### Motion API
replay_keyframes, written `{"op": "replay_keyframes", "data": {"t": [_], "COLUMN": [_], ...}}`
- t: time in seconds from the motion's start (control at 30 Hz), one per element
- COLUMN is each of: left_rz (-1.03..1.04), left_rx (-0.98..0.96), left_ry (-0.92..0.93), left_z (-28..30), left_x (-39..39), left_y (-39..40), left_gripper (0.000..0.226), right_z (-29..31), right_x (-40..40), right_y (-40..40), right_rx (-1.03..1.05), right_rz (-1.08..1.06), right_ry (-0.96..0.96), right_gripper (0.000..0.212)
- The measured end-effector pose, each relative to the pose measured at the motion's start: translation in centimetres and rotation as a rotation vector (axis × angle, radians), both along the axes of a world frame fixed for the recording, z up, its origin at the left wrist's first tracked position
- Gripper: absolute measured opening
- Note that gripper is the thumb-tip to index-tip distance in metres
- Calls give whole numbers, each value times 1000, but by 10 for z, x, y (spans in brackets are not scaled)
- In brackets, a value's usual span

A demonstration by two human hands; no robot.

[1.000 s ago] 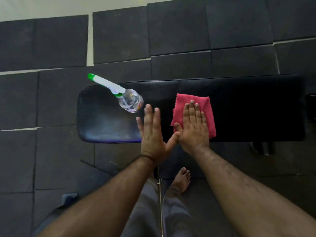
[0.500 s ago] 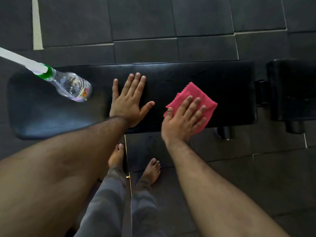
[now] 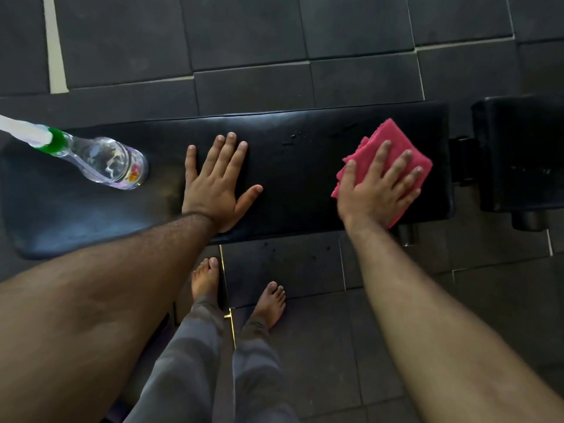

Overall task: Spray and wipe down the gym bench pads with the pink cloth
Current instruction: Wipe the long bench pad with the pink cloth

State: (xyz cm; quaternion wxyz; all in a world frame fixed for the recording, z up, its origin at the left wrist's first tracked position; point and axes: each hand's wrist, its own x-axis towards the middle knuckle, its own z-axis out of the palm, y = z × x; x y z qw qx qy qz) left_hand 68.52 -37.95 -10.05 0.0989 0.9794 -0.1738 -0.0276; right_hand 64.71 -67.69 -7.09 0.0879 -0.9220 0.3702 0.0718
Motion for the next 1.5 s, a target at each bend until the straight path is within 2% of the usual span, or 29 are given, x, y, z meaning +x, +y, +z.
{"op": "replay_keyframes", "data": {"t": [0.13, 0.2, 0.3, 0.47, 0.57, 0.77, 0.9, 1.07, 1.17, 1.33, 1.4, 1.5], "left_rz": [4, 1, -4, -5, -2, -1, 0, 0, 4, 3, 6, 6], "left_rx": [1, 5, 3, -7, -2, 8, -3, 7, 8, -3, -3, -3], "left_ry": [6, 3, -8, -19, -23, -20, -38, -38, -28, -12, -13, -19], "left_z": [3, 2, 0, -4, -2, -3, -6, -7, -5, -2, -3, -5], "left_x": [0, 1, 2, 1, 1, 1, 1, 0, 1, 1, 1, 0], "left_y": [-2, -2, -1, -1, -2, -1, 0, 0, -1, -2, -2, -1], "left_gripper": [89, 90, 90, 89, 89, 89, 89, 88, 88, 89, 89, 89], "right_z": [0, -5, -7, -1, 3, 2, -2, 4, 6, 8, 6, 5], "right_x": [-56, -67, -38, 23, 11, -56, -36, 35, 32, -30, -32, 10], "right_y": [64, 63, 7, -97, -79, 21, -20, -98, -78, -15, -20, -52], "right_rx": [64, 70, 39, 54, 43, 119, 102, 66, 30, 58, 79, 29], "right_rz": [-14, 25, 29, -180, -179, -93, -73, -193, -180, -22, 3, -22], "right_ry": [-52, -43, -53, 7, -15, -35, -19, 35, 6, -25, 2, 38], "right_gripper": [82, 83, 81, 82, 78, 81, 84, 84, 79, 77, 79, 78]}}
